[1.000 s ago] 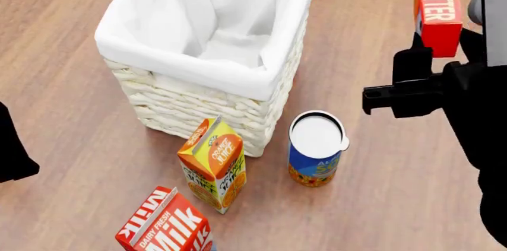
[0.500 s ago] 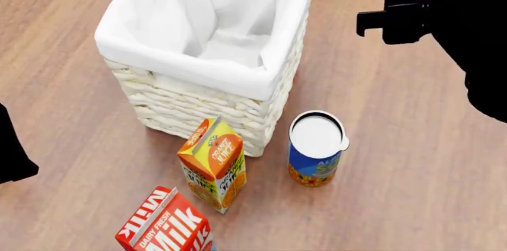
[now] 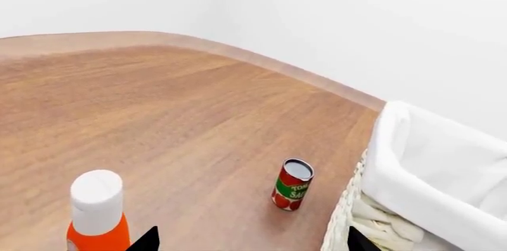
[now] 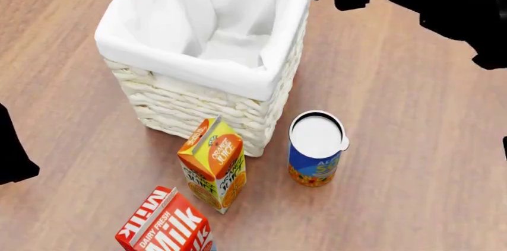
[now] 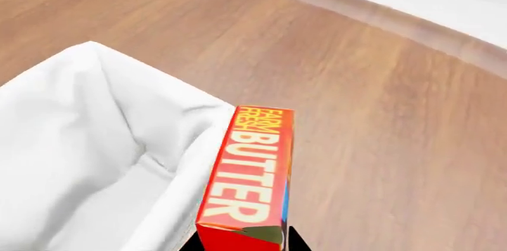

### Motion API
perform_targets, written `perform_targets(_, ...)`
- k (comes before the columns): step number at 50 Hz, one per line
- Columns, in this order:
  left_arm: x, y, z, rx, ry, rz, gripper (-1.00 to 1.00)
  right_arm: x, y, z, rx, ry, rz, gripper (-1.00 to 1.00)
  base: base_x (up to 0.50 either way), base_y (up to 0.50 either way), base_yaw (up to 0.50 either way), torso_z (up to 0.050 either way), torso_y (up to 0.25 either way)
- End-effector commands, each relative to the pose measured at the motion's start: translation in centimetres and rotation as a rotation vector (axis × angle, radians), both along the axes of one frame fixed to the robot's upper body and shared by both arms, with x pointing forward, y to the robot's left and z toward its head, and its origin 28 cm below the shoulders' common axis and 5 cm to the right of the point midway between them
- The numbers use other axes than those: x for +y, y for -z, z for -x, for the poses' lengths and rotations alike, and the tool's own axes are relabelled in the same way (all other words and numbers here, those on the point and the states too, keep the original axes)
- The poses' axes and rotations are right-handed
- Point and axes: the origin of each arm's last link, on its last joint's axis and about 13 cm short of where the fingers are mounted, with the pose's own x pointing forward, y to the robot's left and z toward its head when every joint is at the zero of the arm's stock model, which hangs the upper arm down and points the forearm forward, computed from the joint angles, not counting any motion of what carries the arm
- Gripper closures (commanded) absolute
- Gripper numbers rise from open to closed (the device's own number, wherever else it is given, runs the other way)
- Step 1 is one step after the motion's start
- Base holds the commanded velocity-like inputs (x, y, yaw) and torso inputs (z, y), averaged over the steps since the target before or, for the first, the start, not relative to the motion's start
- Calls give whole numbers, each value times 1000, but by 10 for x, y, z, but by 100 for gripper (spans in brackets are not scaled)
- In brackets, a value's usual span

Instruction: Pick up the butter and put it in the basket.

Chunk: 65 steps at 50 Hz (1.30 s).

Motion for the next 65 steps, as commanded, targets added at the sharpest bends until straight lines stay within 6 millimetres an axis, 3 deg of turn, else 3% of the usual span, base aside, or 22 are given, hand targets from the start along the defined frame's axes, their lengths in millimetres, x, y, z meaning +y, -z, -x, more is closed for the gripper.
perform_targets(1,0,0,0,1,-2,3,-100,20,-25,-15,-20,-107,33,100,0,0,0,0,0)
perform_targets(24,-3,1,1,6,5,-2,-100,57,-34,-22,4,-358,59,100,0,0,0,0,1)
perform_targets(45,-3,1,0,8,5,2,-100,76,-44,-20,12,-529,69,100,0,0,0,0,1)
perform_targets(65,-4,-1,3,12,-1,6,-100,78,-20,-24,79,-487,24,100,0,0,0,1,1)
